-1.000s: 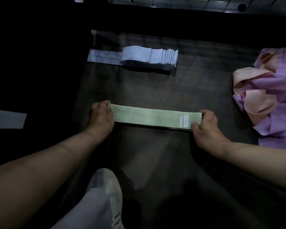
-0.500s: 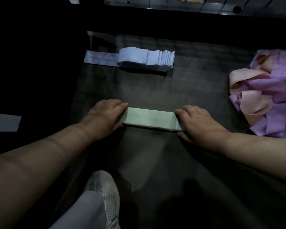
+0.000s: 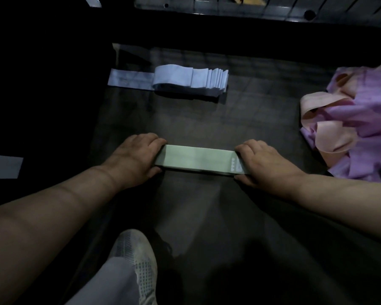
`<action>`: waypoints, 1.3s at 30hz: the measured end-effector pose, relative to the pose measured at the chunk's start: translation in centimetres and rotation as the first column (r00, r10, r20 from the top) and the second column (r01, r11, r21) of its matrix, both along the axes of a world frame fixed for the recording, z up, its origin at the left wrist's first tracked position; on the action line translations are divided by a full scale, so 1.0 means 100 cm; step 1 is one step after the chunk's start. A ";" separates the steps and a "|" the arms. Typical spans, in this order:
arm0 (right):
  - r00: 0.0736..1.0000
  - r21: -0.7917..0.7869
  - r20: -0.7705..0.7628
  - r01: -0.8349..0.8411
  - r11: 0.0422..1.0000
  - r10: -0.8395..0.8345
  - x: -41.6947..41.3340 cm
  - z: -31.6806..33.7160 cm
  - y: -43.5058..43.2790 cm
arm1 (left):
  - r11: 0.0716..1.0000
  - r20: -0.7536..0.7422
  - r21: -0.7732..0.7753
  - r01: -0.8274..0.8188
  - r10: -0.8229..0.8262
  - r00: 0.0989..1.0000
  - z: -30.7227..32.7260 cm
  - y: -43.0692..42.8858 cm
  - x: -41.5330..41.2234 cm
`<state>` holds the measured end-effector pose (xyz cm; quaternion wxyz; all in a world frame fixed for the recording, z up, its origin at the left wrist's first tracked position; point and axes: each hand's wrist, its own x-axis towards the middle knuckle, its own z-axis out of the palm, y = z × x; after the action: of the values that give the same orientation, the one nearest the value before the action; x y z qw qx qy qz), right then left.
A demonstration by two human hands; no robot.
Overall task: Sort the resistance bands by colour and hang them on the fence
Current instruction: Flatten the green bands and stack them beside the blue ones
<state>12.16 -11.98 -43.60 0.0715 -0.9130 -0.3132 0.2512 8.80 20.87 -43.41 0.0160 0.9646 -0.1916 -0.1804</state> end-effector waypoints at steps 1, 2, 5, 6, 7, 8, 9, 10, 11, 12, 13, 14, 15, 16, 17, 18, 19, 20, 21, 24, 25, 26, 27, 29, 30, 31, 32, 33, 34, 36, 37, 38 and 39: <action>1.000 -0.021 0.012 -0.007 1.000 0.007 0.000 0.001 -0.001 | 1.000 0.013 0.002 -0.004 0.004 1.000 0.001 0.000 -0.001; 0.999 -0.044 0.029 -0.012 0.999 0.013 -0.001 0.003 -0.001 | 1.000 0.029 0.010 -0.010 0.010 1.000 0.002 -0.002 -0.001; 0.997 -0.040 0.072 0.024 0.999 -0.021 -0.005 0.009 -0.006 | 0.999 0.079 -0.006 -0.045 0.046 0.996 0.006 -0.018 -0.002; 0.997 -0.027 0.054 0.054 0.998 -0.052 -0.005 0.011 -0.008 | 0.998 0.088 -0.021 -0.061 0.063 0.994 0.008 -0.026 0.000; 0.996 -0.008 0.024 0.084 0.996 -0.084 -0.005 0.012 -0.011 | 0.997 0.098 -0.034 -0.074 0.077 0.992 0.009 -0.034 0.001; 0.994 0.009 -0.009 0.106 0.994 -0.105 -0.004 0.014 -0.016 | 0.996 0.109 -0.048 -0.078 0.083 0.991 0.011 -0.043 0.005; 0.993 0.027 -0.029 0.116 0.993 -0.116 -0.004 0.016 -0.022 | 0.996 0.117 -0.059 -0.074 0.080 0.990 0.011 -0.053 0.008; 0.992 0.041 -0.027 0.121 0.992 -0.120 -0.002 0.017 -0.031 | 0.996 0.123 -0.070 -0.062 0.070 0.990 0.011 -0.064 0.013; 0.994 0.045 0.002 0.109 0.993 -0.109 -0.001 0.016 -0.041 | 0.996 0.121 -0.079 -0.048 0.058 0.991 0.010 -0.075 0.017; 0.995 0.043 0.044 0.093 0.995 -0.094 0.000 0.013 -0.051 | 0.995 0.116 -0.088 -0.037 0.047 0.992 0.010 -0.085 0.019; 0.991 0.027 0.085 0.097 0.995 -0.099 0.002 0.014 -0.064 | 0.995 0.109 -0.103 -0.019 0.031 0.994 0.010 -0.098 0.022; 0.985 0.007 0.129 0.114 0.993 -0.114 0.005 0.012 -0.078 | 0.993 0.099 -0.119 -0.002 0.013 0.995 0.012 -0.111 0.024; 0.978 -0.034 0.170 0.132 0.991 -0.124 0.009 0.012 -0.094 | 0.990 0.094 -0.138 0.021 -0.008 0.996 0.014 -0.126 0.027; 0.974 -0.100 0.192 0.142 0.985 -0.121 0.013 0.013 -0.108 | 0.987 0.083 -0.153 0.039 -0.027 0.996 0.016 -0.139 0.029; 0.974 -0.175 0.195 0.152 0.973 -0.117 0.016 0.013 -0.121 | 0.985 0.075 -0.164 0.057 -0.046 0.996 0.018 -0.152 0.030; 0.972 -0.245 0.198 0.174 0.954 -0.127 0.019 0.013 -0.137 | 0.982 0.062 -0.173 0.081 -0.071 0.996 0.020 -0.167 0.033; 0.971 -0.307 0.184 0.202 0.930 -0.150 0.022 0.015 -0.149 | 0.979 0.050 -0.177 0.105 -0.098 0.994 0.022 -0.180 0.036; 0.967 -0.347 0.190 0.225 0.910 -0.167 0.023 0.017 -0.164 | 0.974 0.046 -0.180 0.135 -0.129 0.991 0.023 -0.194 0.040; 0.964 -0.363 0.190 0.243 0.900 -0.184 0.023 0.019 -0.176 | 0.970 0.040 -0.178 0.163 -0.158 0.987 0.025 -0.207 0.043; 0.965 -0.335 0.127 0.261 0.905 -0.231 0.017 0.016 -0.205 | 0.965 0.003 -0.142 0.222 -0.224 0.975 0.034 -0.246 0.053; 0.967 -0.279 0.112 0.251 0.927 -0.228 0.014 0.015 -0.212 | 0.959 0.004 -0.134 0.248 -0.250 0.968 0.038 -0.262 0.058; 0.963 -0.206 0.123 0.259 0.943 -0.238 0.012 0.014 -0.217 | 0.954 -0.015 -0.131 0.270 -0.274 0.961 0.043 -0.277 0.062; 0.957 -0.156 0.113 0.284 0.946 -0.269 0.011 0.016 -0.219 | 0.947 -0.028 -0.134 0.293 -0.299 0.954 0.047 -0.291 0.066; 0.948 -0.072 0.095 0.311 0.948 -0.304 0.007 0.018 -0.226 | 0.938 -0.137 -0.115 0.326 -0.340 0.930 0.053 -0.318 0.073; 0.947 -0.050 0.103 0.311 0.949 -0.305 0.004 0.017 -0.230 | 0.933 -0.186 -0.129 0.335 -0.355 0.916 0.053 -0.332 0.077; 0.948 -0.054 0.104 0.307 0.950 -0.300 0.002 0.017 -0.232 | 0.927 -0.215 -0.153 0.342 -0.369 0.904 0.052 -0.344 0.080; 0.952 -0.056 0.114 0.292 0.955 -0.284 0.000 0.015 -0.234 | 0.921 -0.234 -0.163 0.353 -0.383 0.894 0.049 -0.355 0.083; 0.954 -0.061 0.095 0.291 0.955 -0.285 0.000 0.019 -0.239 | 0.915 -0.258 -0.154 0.372 -0.401 0.879 0.048 -0.368 0.087; 0.955 -0.053 0.071 0.291 0.955 -0.287 0.001 0.025 -0.243 | 0.915 -0.297 -0.135 0.381 -0.404 0.865 0.047 -0.378 0.092; 0.945 -0.050 0.063 0.323 0.945 -0.320 0.005 0.043 -0.251 | 0.929 -0.382 -0.090 0.360 -0.366 0.849 0.049 -0.398 0.099; 0.928 -0.046 0.084 0.367 0.929 -0.363 0.008 0.051 -0.253 | 0.941 -0.399 -0.081 0.328 -0.332 0.855 0.051 -0.406 0.103; 0.888 -0.010 0.097 0.453 0.892 -0.450 0.013 0.055 -0.258 | 0.956 -0.407 -0.090 0.280 -0.292 0.866 0.052 -0.415 0.107; 0.818 0.055 0.088 0.566 0.822 -0.569 0.019 0.056 -0.263 | 0.970 -0.405 -0.116 0.216 -0.245 0.881 0.053 -0.423 0.109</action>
<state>14.05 -38.30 -38.02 0.1393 -0.9752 -0.0337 0.1683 19.68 -21.47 -38.16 0.0673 0.8731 -0.3030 -0.3761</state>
